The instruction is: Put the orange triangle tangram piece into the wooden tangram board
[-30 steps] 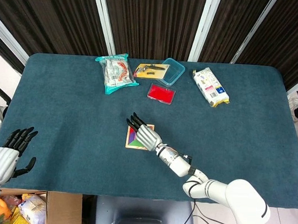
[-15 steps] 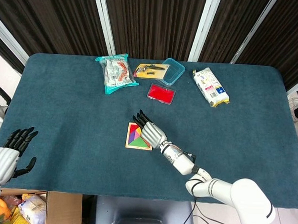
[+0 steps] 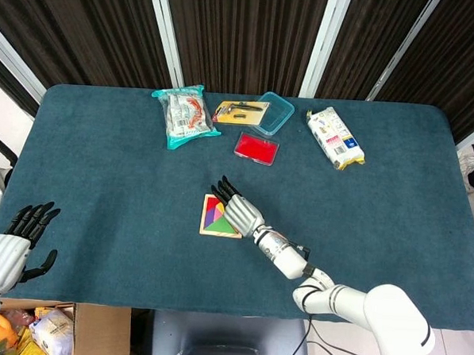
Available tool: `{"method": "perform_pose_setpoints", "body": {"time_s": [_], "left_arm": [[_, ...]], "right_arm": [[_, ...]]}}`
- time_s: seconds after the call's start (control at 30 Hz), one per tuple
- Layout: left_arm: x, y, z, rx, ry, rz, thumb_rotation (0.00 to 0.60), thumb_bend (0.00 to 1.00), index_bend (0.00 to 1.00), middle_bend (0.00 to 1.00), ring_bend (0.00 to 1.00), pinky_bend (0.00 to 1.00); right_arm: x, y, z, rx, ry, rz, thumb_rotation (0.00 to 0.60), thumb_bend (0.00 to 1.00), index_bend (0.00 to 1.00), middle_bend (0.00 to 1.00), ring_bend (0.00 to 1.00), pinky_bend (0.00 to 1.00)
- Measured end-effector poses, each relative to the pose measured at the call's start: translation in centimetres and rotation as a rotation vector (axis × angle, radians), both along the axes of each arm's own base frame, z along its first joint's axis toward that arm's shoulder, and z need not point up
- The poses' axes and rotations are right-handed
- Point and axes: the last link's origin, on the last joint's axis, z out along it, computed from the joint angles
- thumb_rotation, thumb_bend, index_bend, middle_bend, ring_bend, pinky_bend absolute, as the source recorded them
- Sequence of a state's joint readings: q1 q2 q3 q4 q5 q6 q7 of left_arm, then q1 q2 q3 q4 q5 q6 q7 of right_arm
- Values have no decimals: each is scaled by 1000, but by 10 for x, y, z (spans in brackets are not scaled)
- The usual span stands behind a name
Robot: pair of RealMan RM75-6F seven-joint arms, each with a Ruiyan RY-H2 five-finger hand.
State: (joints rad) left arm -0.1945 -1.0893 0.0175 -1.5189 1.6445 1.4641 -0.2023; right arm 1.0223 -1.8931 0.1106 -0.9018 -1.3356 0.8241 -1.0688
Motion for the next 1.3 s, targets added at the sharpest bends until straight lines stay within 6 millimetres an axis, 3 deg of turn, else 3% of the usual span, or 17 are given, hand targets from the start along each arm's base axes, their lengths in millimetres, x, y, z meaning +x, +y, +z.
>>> {"method": "perform_pose_setpoints", "body": {"time_s": [0.5, 0.8, 0.9, 1.03, 1.2, 1.3], "left_arm": [[1, 0, -1, -1, 3, -2, 600, 483, 0, 0, 0, 48], [1, 0, -1, -1, 2, -3, 600, 483, 0, 0, 0, 48], [0, 0, 1, 5, -2, -4, 600, 482, 0, 0, 0, 48], [1, 0, 1, 12, -8, -6, 600, 481, 0, 0, 0, 48], [2, 0, -2, 24, -6, -18, 600, 481, 0, 0, 0, 48], [3, -1, -3, 27, 0, -22, 600, 482, 0, 0, 0, 47]], "right_arm": [[-4, 9, -1, 17, 12, 11, 600, 520, 513, 0, 0, 84], [-4, 13, 21, -23, -112, -8, 600, 521, 343, 0, 0, 85], [-9, 20, 37, -38, -205, -43, 600, 461, 246, 0, 0, 85], [-30, 38, 72, -90, -345, -128, 600, 221, 43, 0, 0, 27], [-68, 80, 120, -126, -521, -319, 600, 185, 0, 0, 0, 0], [-107, 118, 159, -177, -636, -488, 600, 184, 0, 0, 0, 0]]}}
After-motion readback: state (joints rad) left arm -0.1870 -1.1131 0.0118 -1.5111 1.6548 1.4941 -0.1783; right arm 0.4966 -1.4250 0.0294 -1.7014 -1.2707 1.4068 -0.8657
